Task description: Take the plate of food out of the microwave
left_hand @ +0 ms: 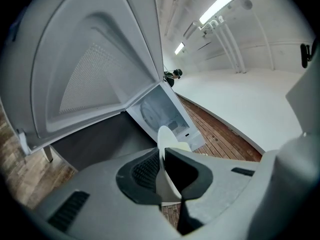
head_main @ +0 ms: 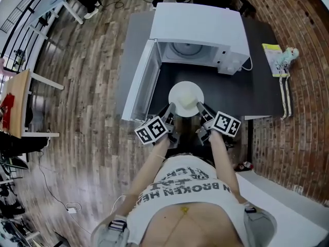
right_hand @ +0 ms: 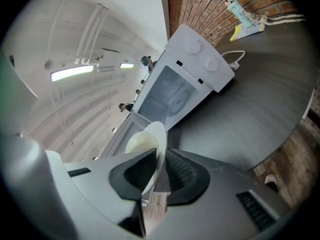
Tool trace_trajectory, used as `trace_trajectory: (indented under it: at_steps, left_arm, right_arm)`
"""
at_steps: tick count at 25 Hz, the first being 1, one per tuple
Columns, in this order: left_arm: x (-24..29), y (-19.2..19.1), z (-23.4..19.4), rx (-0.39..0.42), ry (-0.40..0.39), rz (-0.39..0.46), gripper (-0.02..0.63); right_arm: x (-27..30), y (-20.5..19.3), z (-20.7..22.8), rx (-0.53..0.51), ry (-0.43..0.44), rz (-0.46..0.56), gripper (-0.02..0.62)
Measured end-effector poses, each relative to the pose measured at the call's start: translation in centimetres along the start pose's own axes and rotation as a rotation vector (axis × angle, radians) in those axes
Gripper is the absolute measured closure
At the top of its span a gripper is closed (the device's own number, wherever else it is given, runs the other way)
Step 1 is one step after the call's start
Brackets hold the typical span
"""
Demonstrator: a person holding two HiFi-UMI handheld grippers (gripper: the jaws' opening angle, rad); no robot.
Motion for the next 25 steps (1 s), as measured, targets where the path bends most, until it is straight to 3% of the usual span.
trace_trajectory:
  at_steps: [9, 25]
  left_arm:
    - [-3.1, -1.9, -0.7, -0.012, -0.002, -0.026, 0.569]
    - [-2.0, -6.1, 2.9, -0.079, 0.077, 0.045, 0.569]
  right_arm:
    - [-1.8, -3.6, 0.1, 0.017, -0.013, 0.011, 0.54]
    - [-4.6, -0.2, 2.4, -0.027, -0.013, -0.103, 0.54]
Point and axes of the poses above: the fingertips, and each gripper's own axes: x forward along the fingers, z to its right, y out of its top, the point moved 7 cm from there along -x, backward along the fingers, and after that the axes turned 8 degrees about x, right-handed, at the moved point
